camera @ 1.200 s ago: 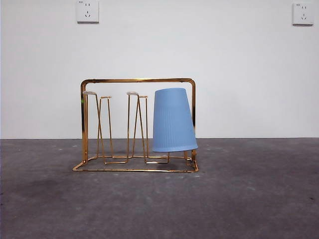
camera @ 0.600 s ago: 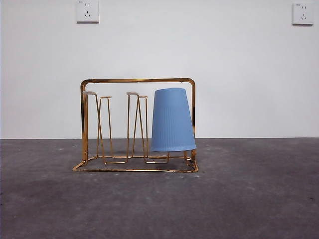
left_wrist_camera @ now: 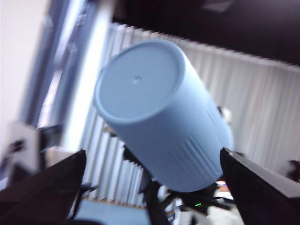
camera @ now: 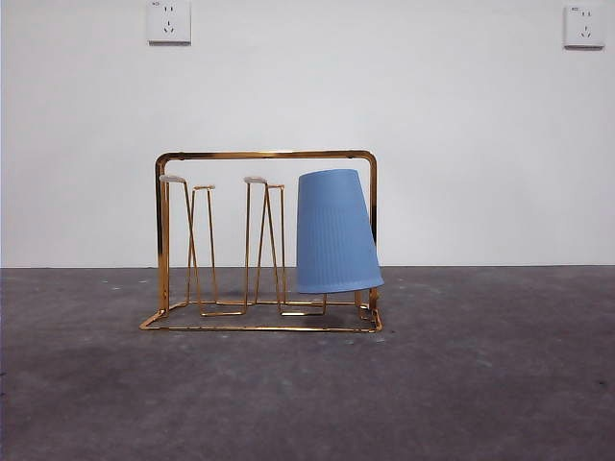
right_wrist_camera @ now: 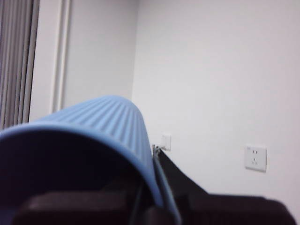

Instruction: Pick up cup 1,put cup 1 in the cup rack,pick up cup 2,put cup 2 in the cup rack

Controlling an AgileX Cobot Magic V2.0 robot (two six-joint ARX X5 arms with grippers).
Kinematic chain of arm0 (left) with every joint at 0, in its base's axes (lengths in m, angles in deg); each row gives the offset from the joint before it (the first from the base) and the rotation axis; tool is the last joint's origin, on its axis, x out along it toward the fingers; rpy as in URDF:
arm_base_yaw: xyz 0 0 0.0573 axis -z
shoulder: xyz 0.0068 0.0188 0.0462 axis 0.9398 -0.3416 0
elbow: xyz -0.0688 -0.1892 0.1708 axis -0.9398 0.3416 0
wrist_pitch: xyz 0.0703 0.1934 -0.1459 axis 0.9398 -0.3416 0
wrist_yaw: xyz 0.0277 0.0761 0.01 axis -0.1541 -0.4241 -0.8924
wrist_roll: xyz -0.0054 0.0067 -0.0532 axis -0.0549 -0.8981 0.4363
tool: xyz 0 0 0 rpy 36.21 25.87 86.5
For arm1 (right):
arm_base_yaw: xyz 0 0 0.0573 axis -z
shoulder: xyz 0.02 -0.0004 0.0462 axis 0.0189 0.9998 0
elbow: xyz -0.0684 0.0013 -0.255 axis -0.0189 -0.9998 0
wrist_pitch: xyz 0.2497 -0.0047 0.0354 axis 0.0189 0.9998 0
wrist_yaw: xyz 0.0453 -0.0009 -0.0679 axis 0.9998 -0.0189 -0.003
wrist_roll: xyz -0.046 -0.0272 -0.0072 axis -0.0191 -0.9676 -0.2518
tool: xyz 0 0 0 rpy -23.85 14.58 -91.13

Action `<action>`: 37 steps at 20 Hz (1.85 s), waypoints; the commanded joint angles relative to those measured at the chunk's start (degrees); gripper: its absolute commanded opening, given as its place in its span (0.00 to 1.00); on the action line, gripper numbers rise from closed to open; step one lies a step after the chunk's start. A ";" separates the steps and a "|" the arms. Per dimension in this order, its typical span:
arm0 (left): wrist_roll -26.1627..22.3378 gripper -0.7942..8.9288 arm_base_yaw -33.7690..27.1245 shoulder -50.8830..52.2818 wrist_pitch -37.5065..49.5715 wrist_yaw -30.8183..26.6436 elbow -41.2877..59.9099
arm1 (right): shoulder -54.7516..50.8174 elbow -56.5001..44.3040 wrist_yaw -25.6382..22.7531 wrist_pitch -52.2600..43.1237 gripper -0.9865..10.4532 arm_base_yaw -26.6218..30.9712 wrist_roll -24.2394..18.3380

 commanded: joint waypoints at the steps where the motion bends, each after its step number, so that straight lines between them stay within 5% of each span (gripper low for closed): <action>1: 3.50 0.58 0.07 -0.83 5.88 1.18 0.28 | -0.63 -0.04 1.31 -0.90 0.08 -0.11 -1.16; 18: 6.62 0.56 0.07 -3.02 17.25 2.12 0.28 | 0.98 -0.04 3.74 -0.72 0.08 -0.11 -2.05; 25: 6.60 0.20 0.07 -3.02 17.27 2.12 0.28 | 1.07 -0.04 3.69 -0.61 0.08 -0.11 -1.92; 30: 6.60 0.07 0.07 -3.02 17.25 2.12 0.28 | 1.07 -0.04 3.69 -0.44 0.08 -0.11 -1.92; 37: 6.60 0.07 0.07 -3.02 17.22 1.90 0.28 | 1.07 -0.04 3.67 2.23 0.09 -0.11 -1.92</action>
